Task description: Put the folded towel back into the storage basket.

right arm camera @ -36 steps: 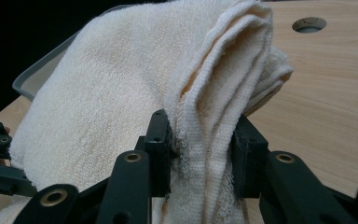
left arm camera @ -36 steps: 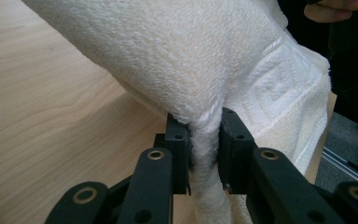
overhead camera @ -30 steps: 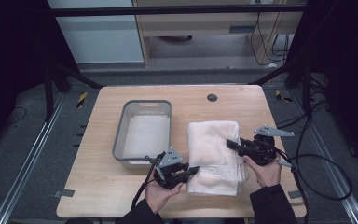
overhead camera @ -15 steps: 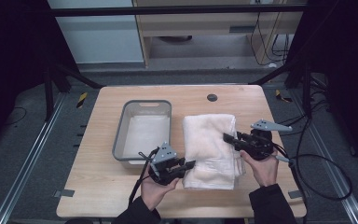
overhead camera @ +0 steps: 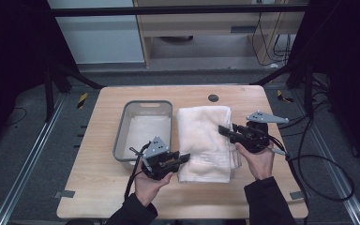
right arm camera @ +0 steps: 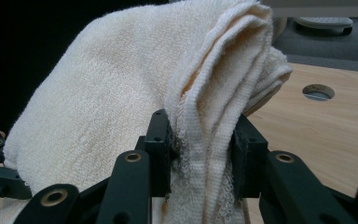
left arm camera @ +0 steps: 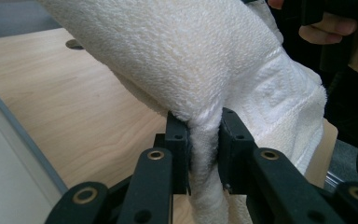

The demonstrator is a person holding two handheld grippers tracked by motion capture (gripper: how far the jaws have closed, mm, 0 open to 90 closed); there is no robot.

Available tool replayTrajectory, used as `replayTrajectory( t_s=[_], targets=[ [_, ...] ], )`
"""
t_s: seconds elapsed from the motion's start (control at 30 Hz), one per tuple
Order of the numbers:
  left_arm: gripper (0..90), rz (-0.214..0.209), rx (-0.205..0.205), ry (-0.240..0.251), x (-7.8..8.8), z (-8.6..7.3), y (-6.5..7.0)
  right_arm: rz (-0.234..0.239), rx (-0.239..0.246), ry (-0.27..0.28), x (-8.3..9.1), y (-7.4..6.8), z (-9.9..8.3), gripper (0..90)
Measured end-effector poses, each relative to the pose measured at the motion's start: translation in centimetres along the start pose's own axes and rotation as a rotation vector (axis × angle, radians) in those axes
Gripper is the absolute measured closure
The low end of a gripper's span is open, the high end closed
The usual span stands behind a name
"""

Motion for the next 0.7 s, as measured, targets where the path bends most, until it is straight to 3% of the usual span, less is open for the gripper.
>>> replayTrajectory(
  t_s=[0.7],
  targets=[
    [75.0, 0.05, 0.031, 0.047, 2.5, 1.6, -2.6, 0.022, 0.016, 0.019, -2.7, -1.9, 2.9, 65.1]
  ],
)
Point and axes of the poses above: each handheld gripper's, and its own axes: x roughly backward along the jaws, z roughly out of its top, y roughly to its right, the point moved 4 cm from there along -x, roughly forward along the jaws, and after that the axes turned 1 degree about y, right-handed, at the moved point
